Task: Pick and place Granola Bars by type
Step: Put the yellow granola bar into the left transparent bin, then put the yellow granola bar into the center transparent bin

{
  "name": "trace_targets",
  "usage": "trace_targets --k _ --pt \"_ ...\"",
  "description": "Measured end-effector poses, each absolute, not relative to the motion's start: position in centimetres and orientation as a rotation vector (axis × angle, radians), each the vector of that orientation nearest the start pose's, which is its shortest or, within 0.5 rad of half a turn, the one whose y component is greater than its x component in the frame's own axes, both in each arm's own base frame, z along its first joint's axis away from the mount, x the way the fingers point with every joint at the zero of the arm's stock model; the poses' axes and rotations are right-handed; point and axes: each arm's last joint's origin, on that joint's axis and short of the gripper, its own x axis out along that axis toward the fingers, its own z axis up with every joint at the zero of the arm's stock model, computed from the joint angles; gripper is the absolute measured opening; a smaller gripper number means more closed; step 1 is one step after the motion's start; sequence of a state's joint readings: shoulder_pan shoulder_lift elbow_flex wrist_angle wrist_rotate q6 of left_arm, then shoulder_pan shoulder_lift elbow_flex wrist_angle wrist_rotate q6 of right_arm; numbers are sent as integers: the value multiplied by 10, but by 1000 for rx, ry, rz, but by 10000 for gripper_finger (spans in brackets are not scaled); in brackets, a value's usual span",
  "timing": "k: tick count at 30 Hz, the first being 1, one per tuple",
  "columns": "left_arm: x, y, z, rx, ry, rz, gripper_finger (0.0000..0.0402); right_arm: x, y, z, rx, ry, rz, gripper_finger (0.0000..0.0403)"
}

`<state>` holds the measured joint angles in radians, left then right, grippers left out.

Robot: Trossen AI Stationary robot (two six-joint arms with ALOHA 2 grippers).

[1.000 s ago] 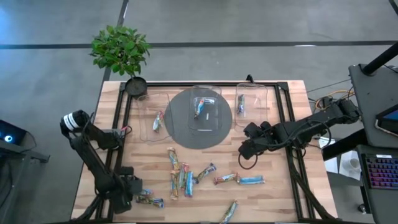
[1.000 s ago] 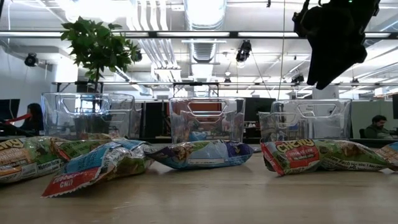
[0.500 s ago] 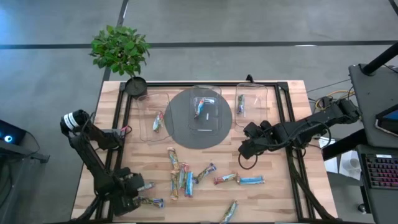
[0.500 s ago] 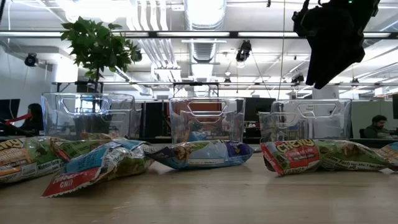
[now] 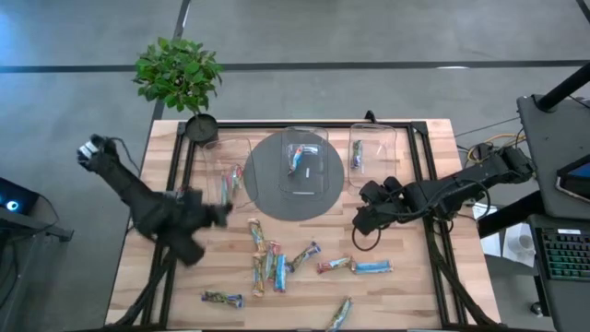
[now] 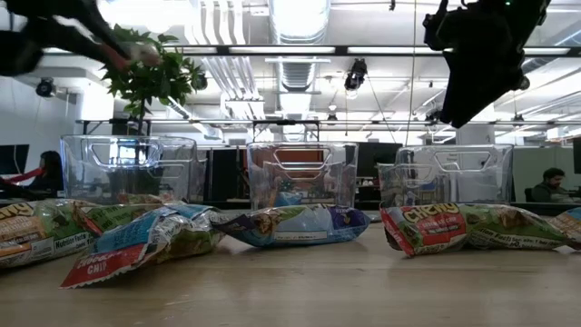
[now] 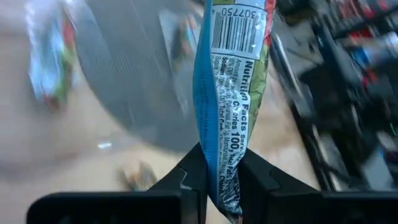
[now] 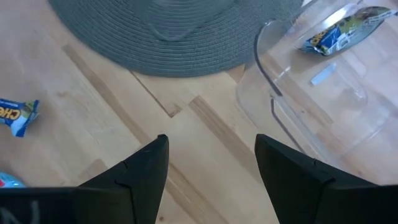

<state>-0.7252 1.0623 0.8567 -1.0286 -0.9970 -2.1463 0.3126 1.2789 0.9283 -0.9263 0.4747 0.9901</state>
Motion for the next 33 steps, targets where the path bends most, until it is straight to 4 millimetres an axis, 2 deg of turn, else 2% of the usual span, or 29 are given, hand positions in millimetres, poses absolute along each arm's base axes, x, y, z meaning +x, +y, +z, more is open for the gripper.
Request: trace_targets --k 3,5,9,12,15,19,24,28,33 --pt "150 -62 262 -1095 154 985 38 215 56 239 384 967 -679 228" --pt "150 -44 253 -1111 182 1080 38 215 56 239 389 965 -682 228" --pt "142 -16 225 -1202 364 1209 38 215 56 239 393 963 -683 228" --pt "143 -6 209 -1193 511 1143 39 216 56 239 396 960 -682 228" --pt "149 -4 208 -1187 464 1082 50 216 56 239 399 957 -681 228" --pt "155 -2 218 -1105 355 1061 91 217 56 240 403 951 -678 228" --pt "156 -2 238 -1073 362 1050 135 217 56 240 405 950 -677 228" --pt "159 -5 266 -1060 393 949 141 217 57 240 406 950 -675 228" --pt "165 -16 309 -935 443 704 142 219 58 240 408 970 -623 228"
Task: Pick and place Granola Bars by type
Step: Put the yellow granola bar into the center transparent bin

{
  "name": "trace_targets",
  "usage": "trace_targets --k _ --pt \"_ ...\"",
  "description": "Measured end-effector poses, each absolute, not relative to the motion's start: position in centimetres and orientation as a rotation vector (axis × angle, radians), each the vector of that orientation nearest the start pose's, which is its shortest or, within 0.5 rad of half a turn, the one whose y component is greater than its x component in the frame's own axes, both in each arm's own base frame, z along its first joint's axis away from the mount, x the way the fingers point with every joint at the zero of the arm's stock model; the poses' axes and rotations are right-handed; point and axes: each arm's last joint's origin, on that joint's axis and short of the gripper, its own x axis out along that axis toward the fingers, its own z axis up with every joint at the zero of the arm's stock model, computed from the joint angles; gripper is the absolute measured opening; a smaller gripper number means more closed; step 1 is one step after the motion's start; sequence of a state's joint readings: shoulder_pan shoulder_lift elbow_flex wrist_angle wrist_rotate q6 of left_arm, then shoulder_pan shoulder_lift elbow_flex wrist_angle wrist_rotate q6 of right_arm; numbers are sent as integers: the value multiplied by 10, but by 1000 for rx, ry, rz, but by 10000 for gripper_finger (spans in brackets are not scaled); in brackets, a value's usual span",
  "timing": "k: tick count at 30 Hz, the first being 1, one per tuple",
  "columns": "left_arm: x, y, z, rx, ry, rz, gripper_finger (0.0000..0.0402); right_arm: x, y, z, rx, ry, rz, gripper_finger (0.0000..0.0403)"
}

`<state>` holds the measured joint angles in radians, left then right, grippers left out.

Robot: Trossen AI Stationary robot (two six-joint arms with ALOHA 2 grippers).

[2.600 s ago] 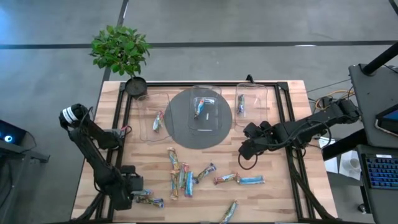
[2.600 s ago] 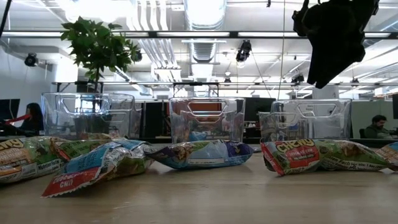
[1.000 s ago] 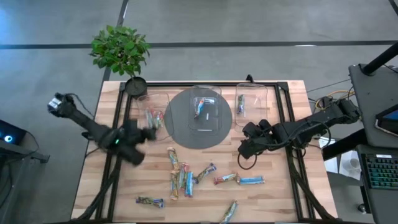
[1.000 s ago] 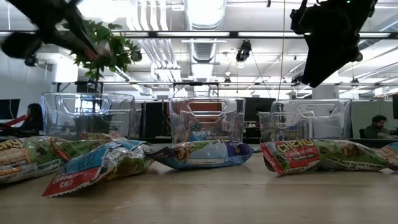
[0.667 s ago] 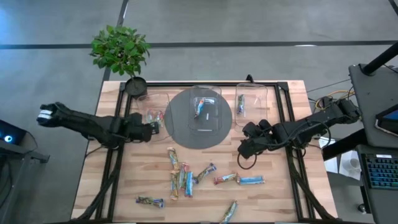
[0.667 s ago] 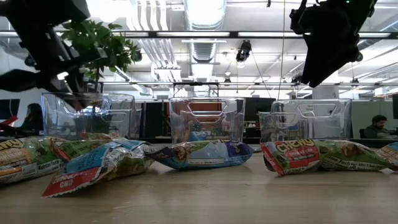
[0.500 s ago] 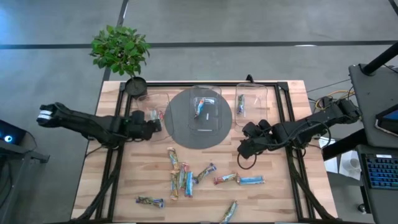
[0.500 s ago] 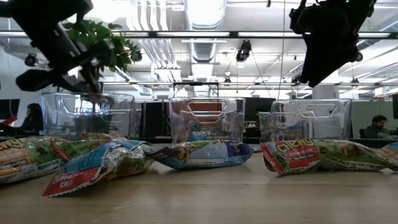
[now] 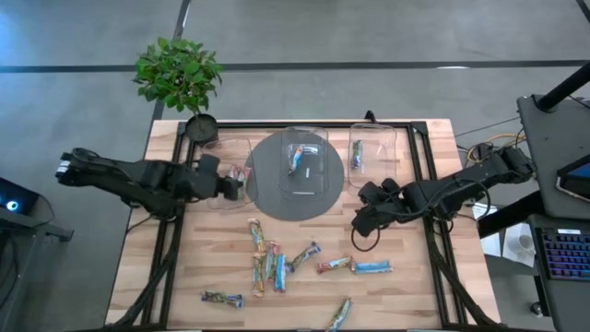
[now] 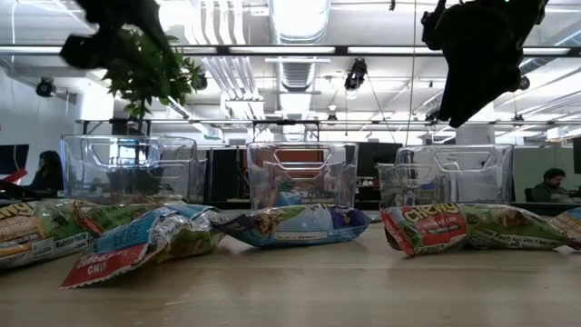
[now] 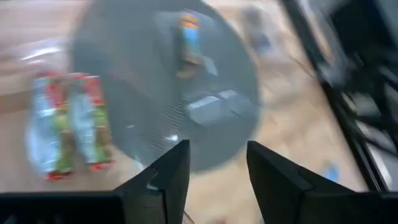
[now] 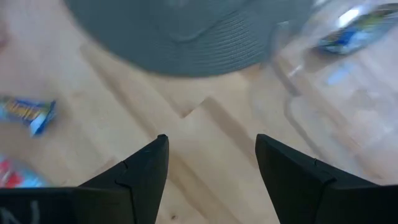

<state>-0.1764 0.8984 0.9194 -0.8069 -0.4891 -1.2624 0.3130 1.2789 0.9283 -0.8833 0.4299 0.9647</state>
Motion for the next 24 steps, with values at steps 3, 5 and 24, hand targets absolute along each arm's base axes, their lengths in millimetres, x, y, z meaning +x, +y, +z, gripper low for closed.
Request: trace_targets --k 3,5,24 --pt "168 -24 325 -882 477 560 142 223 63 241 382 1030 -436 228" --pt "169 -29 331 -858 481 505 142 226 67 239 356 1081 -304 228" --pt "187 -73 290 -779 691 446 142 215 170 164 110 1494 96 228"
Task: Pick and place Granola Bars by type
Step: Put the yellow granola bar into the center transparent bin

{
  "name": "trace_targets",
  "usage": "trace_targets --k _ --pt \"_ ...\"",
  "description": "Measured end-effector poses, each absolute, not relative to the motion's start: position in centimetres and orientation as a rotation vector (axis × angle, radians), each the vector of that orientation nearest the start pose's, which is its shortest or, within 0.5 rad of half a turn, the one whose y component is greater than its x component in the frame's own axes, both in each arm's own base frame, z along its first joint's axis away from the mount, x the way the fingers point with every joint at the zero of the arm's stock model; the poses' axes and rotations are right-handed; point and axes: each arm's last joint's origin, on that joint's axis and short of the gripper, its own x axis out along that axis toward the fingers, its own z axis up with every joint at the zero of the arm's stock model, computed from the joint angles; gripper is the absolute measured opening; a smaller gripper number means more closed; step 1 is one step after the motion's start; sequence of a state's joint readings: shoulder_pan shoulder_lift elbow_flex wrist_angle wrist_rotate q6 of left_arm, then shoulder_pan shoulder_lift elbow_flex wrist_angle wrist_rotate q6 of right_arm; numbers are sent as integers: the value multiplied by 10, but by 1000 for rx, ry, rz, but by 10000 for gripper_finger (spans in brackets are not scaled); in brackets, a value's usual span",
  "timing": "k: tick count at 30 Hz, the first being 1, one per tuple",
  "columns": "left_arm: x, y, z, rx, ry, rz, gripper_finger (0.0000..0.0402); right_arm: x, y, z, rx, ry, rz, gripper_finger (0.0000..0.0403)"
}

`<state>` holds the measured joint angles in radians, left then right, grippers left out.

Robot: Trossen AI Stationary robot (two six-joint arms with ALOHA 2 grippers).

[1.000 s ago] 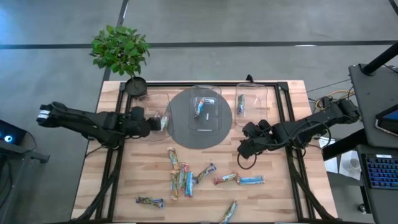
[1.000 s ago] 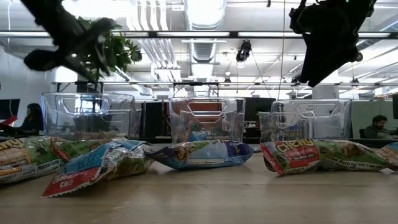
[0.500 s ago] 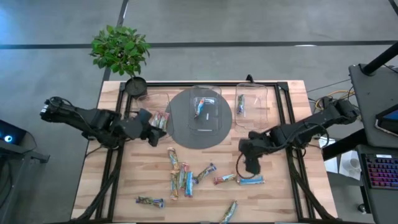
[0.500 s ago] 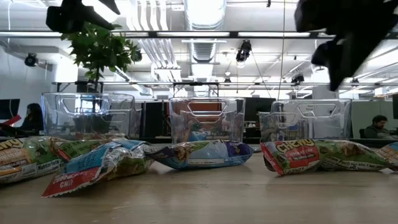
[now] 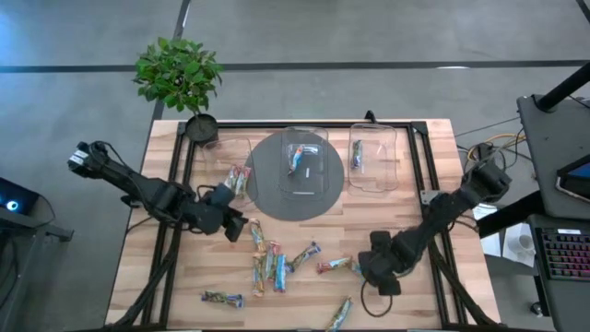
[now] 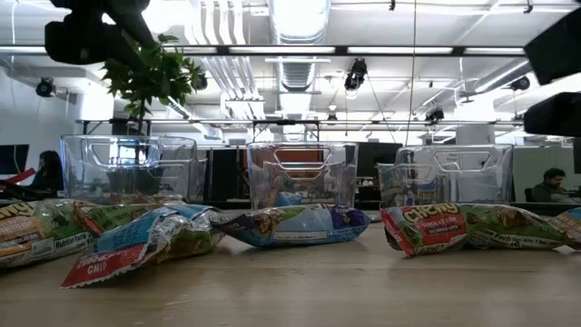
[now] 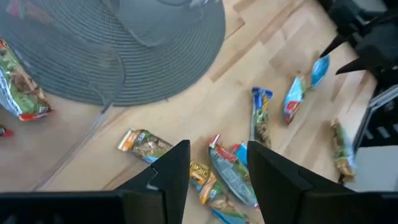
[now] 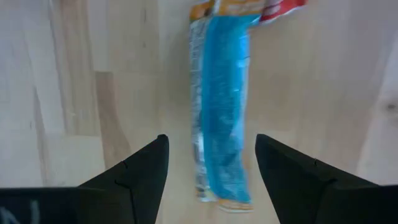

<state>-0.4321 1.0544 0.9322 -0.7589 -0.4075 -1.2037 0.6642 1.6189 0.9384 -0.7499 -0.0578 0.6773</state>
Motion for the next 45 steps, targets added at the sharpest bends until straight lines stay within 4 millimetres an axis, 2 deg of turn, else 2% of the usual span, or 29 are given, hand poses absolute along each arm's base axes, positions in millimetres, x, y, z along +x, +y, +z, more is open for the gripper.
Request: trace_targets --k 7,10,13,19,22,24,26,31,34,37,39,41,43,45 --pt "193 -77 282 -753 724 467 142 219 173 141 44 1437 -147 228" --pt "195 -78 280 -746 732 472 142 224 169 131 96 1472 -180 226" --pt "196 -78 279 -743 737 473 142 227 166 127 158 1504 -192 204" --pt "196 -79 278 -741 741 470 142 230 154 138 215 1436 -236 94" --pt "196 -79 278 -740 742 471 142 236 146 152 265 1360 -239 39" --pt "196 -79 278 -739 743 471 142 238 136 165 311 1295 -284 25" --pt "196 -79 277 -738 744 472 142 242 126 179 379 1216 -317 28" --pt "197 -80 276 -740 746 479 142 260 83 231 625 838 -373 57" --pt "198 -80 276 -743 741 481 142 274 45 257 781 569 -421 62" --pt "198 -80 276 -745 736 482 142 287 -2 279 880 297 -468 60" --pt "198 -80 276 -746 735 481 142 293 -36 280 939 209 -507 61" --pt "198 -80 277 -750 730 479 142 298 -67 271 1026 225 -494 72" --pt "199 -80 277 -752 727 477 142 303 -87 254 1104 300 -484 92" --pt "199 -80 277 -754 724 474 142 309 -96 238 1207 356 -483 118"
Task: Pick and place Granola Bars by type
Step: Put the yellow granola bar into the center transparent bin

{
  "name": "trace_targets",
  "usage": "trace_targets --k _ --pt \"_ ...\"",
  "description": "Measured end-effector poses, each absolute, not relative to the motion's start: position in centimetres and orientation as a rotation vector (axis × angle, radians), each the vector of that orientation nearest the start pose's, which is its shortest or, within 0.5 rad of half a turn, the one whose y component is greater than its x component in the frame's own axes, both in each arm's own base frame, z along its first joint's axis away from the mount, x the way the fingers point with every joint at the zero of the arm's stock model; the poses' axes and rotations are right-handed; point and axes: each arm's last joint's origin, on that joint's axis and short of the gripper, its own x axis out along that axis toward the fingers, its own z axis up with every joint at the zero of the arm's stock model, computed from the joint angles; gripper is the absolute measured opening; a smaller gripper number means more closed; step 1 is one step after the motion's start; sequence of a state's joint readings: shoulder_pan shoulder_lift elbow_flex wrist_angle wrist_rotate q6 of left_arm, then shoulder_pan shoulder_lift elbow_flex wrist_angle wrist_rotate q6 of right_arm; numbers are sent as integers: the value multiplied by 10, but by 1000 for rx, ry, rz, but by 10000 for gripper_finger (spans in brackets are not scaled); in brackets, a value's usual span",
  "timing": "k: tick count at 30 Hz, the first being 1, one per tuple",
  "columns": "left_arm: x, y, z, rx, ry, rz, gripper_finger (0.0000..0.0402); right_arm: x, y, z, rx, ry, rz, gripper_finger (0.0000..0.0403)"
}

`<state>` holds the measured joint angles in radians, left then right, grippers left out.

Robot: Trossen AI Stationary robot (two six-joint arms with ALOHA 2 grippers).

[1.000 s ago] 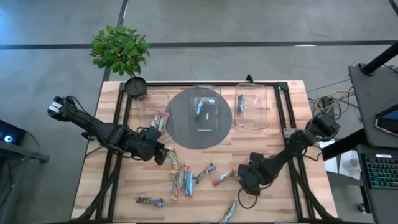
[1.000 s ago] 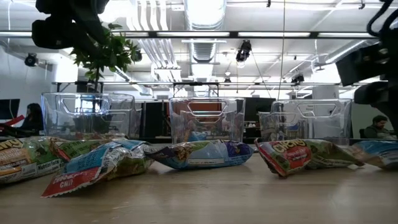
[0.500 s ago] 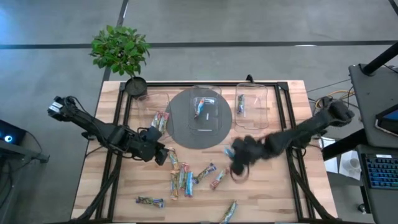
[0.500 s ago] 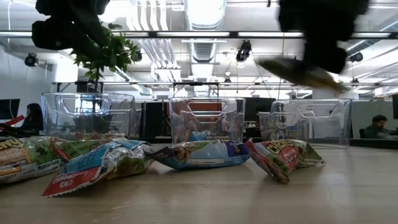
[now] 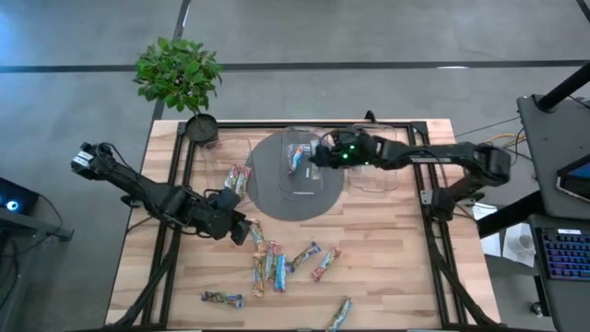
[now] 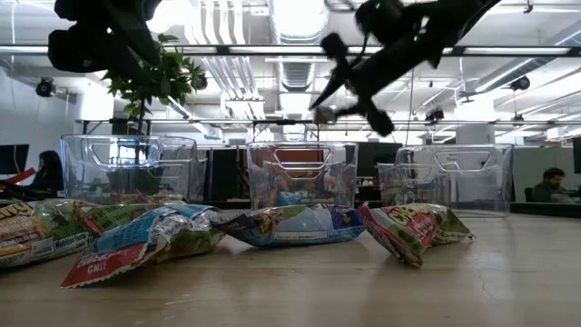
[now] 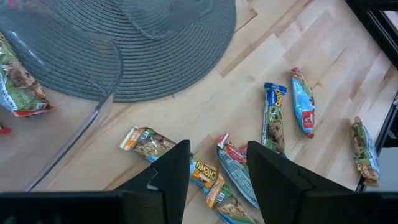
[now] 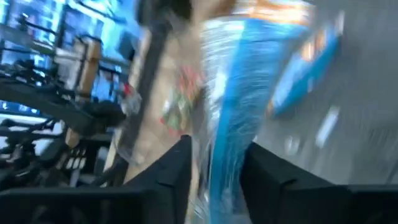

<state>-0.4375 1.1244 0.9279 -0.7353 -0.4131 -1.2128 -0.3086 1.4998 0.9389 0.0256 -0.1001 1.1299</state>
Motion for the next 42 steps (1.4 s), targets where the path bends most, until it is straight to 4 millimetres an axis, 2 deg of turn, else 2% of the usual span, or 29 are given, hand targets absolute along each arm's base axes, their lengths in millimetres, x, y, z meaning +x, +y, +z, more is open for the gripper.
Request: trace_targets --k 4,6,10,14,18,20,24,27,30,32,37,42 --pt "199 -81 277 -772 721 476 142 318 -98 221 1354 414 -474 168" --pt "198 -82 277 -770 722 471 142 323 -92 223 1282 390 -440 185" --pt "198 -84 277 -767 725 464 142 329 -72 256 1038 308 -331 205" --pt "198 -84 277 -766 725 464 142 328 -68 284 834 240 -378 212" --pt "198 -84 277 -764 722 466 142 323 -77 295 813 352 -491 212" --pt "198 -84 277 -765 724 465 142 322 -77 303 735 406 -486 212" --pt "195 -90 276 -759 791 389 142 319 -55 331 436 439 -361 212" --pt "190 -102 265 -649 889 277 142 310 -33 346 215 527 -338 212" --pt "184 -119 244 -451 1003 126 142 300 -18 345 29 708 -338 212" --pt "185 -128 231 -339 1052 55 142 293 -9 345 -25 794 -352 212" --pt "202 -136 208 -131 1110 -5 142 280 8 342 24 909 -383 212" --pt "222 -136 198 138 1115 -36 142 273 22 341 68 921 -393 213"
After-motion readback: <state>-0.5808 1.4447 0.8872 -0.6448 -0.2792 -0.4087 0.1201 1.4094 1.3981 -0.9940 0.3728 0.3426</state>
